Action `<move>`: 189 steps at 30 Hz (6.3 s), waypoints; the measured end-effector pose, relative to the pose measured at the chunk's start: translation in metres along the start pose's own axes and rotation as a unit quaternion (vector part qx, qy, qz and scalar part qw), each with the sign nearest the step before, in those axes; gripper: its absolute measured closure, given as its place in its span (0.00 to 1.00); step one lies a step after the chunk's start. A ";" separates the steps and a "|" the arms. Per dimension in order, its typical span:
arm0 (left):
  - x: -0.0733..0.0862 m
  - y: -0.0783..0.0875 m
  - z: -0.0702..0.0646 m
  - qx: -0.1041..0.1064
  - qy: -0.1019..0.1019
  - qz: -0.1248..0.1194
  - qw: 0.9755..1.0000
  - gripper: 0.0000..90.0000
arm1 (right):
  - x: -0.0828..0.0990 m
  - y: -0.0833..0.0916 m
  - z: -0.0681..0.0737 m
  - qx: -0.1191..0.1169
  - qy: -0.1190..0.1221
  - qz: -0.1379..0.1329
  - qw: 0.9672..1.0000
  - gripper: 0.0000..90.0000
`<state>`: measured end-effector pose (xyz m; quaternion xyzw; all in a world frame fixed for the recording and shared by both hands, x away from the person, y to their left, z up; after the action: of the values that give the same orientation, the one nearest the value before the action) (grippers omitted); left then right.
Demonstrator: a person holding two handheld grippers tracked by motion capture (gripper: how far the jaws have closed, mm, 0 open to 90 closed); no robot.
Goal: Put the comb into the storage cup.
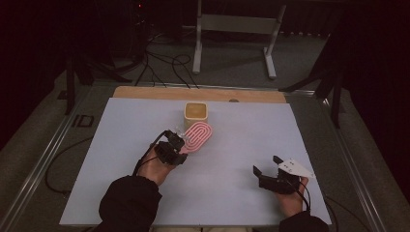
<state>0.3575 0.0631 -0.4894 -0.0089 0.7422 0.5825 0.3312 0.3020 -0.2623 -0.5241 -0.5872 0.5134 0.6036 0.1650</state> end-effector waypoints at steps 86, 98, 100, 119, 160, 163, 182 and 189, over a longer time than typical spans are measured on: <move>-0.029 0.015 -0.005 0.014 -0.024 -0.220 0.975 0.78 | -0.100 -0.038 0.006 -0.134 -0.052 -0.023 0.989 0.08; -0.028 0.011 -0.011 0.014 -0.038 -0.227 0.973 0.78 | -0.132 -0.056 0.014 -0.158 -0.044 -0.026 0.986 0.08; -0.028 0.012 -0.012 0.012 -0.040 -0.228 0.973 0.78 | -0.138 -0.060 0.017 -0.165 -0.042 -0.027 0.985 0.08; -0.019 0.013 -0.019 0.013 -0.070 -0.240 0.968 0.78 | -0.175 -0.095 0.032 -0.212 -0.056 -0.020 0.976 0.13; -0.016 0.007 -0.019 0.050 -0.075 -0.258 0.962 0.77 | -0.185 -0.104 0.052 -0.325 -0.123 -0.033 0.937 0.70; -0.016 0.008 -0.018 0.050 -0.074 -0.257 0.962 0.77 | -0.187 -0.104 0.053 -0.323 -0.121 -0.035 0.938 0.70; 0.002 0.016 0.005 0.059 -0.002 -0.261 0.963 0.17 | -0.189 -0.102 0.051 -0.300 -0.103 -0.037 0.948 0.71; 0.020 0.029 0.028 0.045 0.008 -0.257 0.965 0.01 | -0.189 -0.101 0.049 -0.293 -0.101 -0.036 0.950 0.71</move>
<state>0.3442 0.1044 -0.4774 -0.1894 0.7430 0.4437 0.4639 0.4052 -0.1035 -0.4122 -0.5640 0.2731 0.7771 0.0580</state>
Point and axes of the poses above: each handheld gripper's, and its own axes: y roughly backward along the jaws, x roughly out of its underside, z roughly to its left, the point moved 5 cm from there along -y, roughly forward along the jaws, and after that the axes turned 15 degrees about y, right-handed, at the moved point
